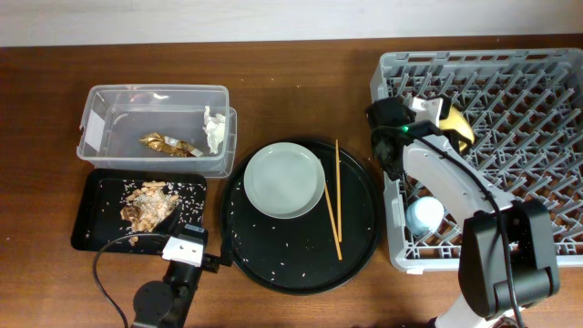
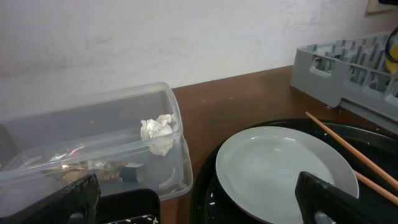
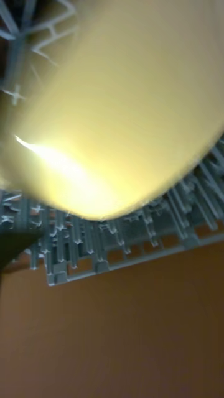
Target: Sort waste into correct bins and load items into the dishwasher rack
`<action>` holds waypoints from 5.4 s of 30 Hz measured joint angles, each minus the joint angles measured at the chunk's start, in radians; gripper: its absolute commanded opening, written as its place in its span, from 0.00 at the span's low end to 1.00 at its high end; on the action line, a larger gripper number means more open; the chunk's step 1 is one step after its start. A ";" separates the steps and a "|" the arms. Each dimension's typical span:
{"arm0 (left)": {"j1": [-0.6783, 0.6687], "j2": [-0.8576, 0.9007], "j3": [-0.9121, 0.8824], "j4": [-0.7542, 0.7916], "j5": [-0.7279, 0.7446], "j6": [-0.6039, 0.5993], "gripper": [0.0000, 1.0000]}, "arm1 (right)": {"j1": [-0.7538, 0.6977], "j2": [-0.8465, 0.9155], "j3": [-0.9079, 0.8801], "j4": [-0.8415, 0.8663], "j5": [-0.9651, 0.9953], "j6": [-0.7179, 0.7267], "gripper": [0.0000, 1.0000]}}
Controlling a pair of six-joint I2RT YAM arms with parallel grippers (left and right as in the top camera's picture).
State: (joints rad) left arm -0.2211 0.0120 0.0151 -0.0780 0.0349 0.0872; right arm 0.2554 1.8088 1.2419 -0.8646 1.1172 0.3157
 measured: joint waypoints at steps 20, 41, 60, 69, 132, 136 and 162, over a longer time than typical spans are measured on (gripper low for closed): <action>0.000 0.000 0.000 0.000 0.000 0.000 0.99 | 0.270 -0.082 -0.076 0.094 -1.143 0.193 0.36; 0.000 0.000 0.000 0.000 0.000 0.000 0.99 | 0.197 0.032 -0.080 0.169 -1.135 0.119 0.37; 0.000 0.000 0.000 0.000 0.000 0.000 1.00 | 0.088 -0.207 0.090 0.004 -1.047 -0.028 0.04; 0.000 0.000 0.000 0.000 0.000 0.000 0.99 | -0.088 -0.164 0.114 0.008 -0.945 -0.165 0.04; 0.000 0.000 0.000 0.000 0.000 0.000 1.00 | -0.104 -0.164 0.097 -0.074 -1.045 -0.143 0.42; 0.000 0.000 0.000 0.000 0.000 0.000 0.99 | -0.020 -0.278 0.129 -0.074 -1.207 -0.139 0.46; 0.000 -0.001 0.000 0.000 0.000 0.000 1.00 | 0.075 -0.298 0.072 0.067 -0.982 0.123 0.04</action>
State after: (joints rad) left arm -0.2211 0.0109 0.0147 -0.0776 0.0349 0.0868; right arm 0.3305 1.5105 1.3144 -0.7979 0.1349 0.4389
